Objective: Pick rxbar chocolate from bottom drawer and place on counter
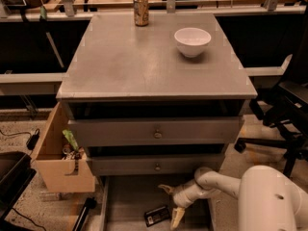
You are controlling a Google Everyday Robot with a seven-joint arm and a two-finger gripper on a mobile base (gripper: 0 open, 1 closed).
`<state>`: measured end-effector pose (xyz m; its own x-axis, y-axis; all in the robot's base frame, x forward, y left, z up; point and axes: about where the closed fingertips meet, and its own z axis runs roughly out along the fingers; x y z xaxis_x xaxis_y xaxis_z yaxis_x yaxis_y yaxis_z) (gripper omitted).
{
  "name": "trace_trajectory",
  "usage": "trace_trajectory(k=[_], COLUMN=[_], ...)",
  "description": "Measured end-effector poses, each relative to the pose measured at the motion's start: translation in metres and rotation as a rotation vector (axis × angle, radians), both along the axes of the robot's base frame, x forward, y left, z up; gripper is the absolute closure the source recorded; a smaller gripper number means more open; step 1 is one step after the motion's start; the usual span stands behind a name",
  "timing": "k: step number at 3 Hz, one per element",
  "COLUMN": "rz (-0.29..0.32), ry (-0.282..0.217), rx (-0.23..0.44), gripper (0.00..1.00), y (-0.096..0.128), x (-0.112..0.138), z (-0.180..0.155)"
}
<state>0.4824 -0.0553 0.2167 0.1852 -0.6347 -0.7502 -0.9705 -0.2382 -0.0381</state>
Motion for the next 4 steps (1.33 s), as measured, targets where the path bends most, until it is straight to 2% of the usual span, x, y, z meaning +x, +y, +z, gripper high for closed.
trace_trajectory(k=[1, 2, 3, 4], rz=[0.04, 0.059, 0.032, 0.032], ry=[0.009, 0.026, 0.053, 0.054], rx=[0.029, 0.024, 0.067, 0.067], gripper=[0.0, 0.0, 0.0, 0.0], y=[0.011, 0.016, 0.01, 0.011], x=[0.003, 0.004, -0.014, -0.014], z=[-0.015, -0.033, -0.078, -0.078])
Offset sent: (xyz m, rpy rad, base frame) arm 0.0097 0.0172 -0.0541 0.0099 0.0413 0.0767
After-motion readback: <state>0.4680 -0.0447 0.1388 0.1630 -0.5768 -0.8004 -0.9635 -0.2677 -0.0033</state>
